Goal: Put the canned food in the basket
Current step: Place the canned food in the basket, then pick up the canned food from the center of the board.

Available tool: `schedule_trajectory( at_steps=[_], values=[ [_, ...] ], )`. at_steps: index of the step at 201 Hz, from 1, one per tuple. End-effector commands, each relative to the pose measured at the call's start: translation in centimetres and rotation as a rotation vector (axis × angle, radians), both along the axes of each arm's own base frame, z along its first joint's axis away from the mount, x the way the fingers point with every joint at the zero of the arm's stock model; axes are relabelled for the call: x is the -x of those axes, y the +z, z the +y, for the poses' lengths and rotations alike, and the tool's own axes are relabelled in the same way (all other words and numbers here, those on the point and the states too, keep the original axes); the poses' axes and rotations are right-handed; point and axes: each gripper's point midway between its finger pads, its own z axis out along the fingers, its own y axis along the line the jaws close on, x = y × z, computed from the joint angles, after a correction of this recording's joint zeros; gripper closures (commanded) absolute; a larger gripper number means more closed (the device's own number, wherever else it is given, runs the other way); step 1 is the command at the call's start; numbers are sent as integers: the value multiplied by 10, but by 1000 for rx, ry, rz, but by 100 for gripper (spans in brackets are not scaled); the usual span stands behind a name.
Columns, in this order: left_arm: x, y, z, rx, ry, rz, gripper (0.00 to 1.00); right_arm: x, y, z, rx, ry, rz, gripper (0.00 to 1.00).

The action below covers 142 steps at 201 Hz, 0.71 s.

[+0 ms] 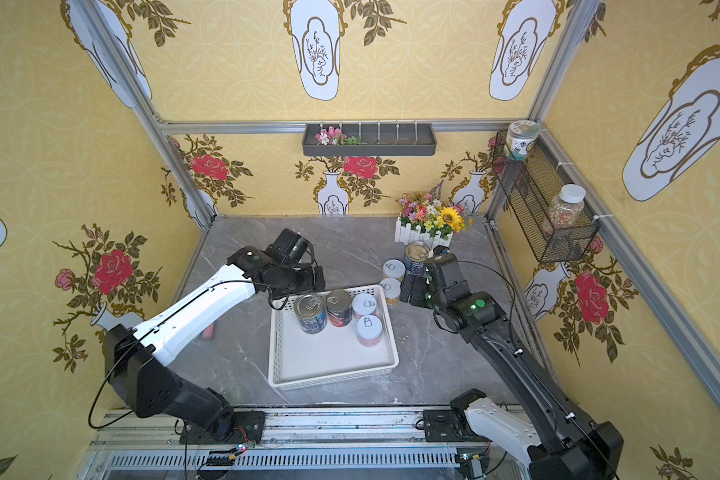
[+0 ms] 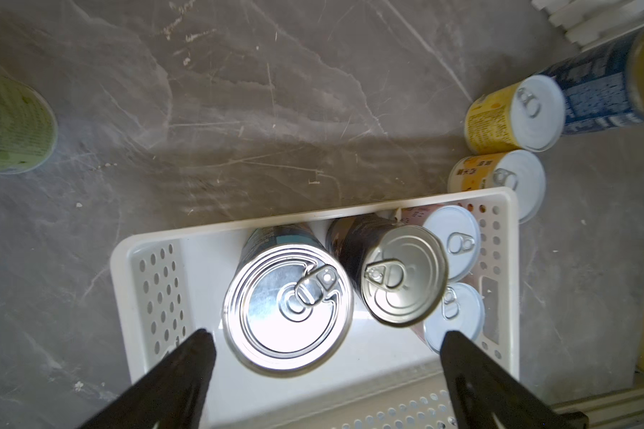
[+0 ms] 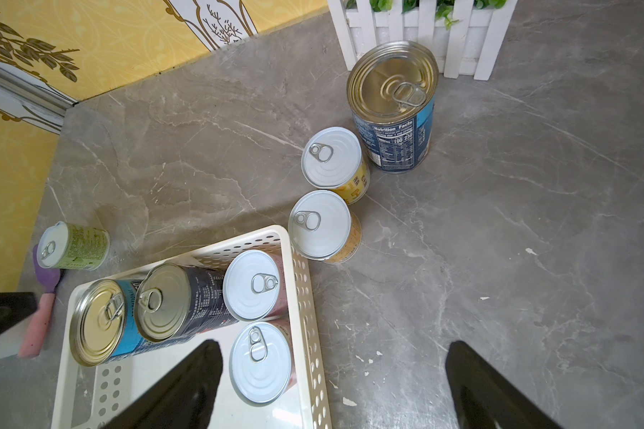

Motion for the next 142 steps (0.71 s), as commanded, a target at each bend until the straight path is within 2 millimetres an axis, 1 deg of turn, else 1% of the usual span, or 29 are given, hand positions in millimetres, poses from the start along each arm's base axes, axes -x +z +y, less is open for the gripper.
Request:
schedule_trajectory(
  at_steps=[1,20,30,41,62,82,93,98,102,113,130,136,142],
  values=[
    [8,21,17,-15,22,-61,0,-7,4,3,-13,2,-29,3],
    [16,33,35,-27,49,-128,0,-11,-2,6,-11,4,-17,3],
    [20,33,43,-41,53,-156,0,-13,-7,8,-14,8,-4,3],
    [24,28,54,-66,63,-179,0,-16,-14,12,-13,16,18,3],
    [29,12,80,-132,116,-182,0,-23,-25,15,-4,10,53,3],
    [27,-2,101,-146,176,-139,0,-28,-36,18,9,10,82,3],
    [23,-4,113,-150,211,-132,0,-32,-44,18,23,5,98,3],
    [23,-4,115,-152,215,-136,0,-33,-48,18,30,0,108,3],
    [19,-5,125,-161,247,-139,0,-34,-50,17,36,-4,114,3],
    [17,-7,137,-175,276,-153,0,-39,-58,20,42,-3,135,3],
    [17,-16,149,-201,294,-171,0,-49,-72,25,55,4,173,3],
    [17,-17,151,-194,308,-184,0,-53,-76,29,55,9,191,3],
    [17,-16,149,-175,300,-190,0,-56,-81,33,56,17,211,3]
  ],
)
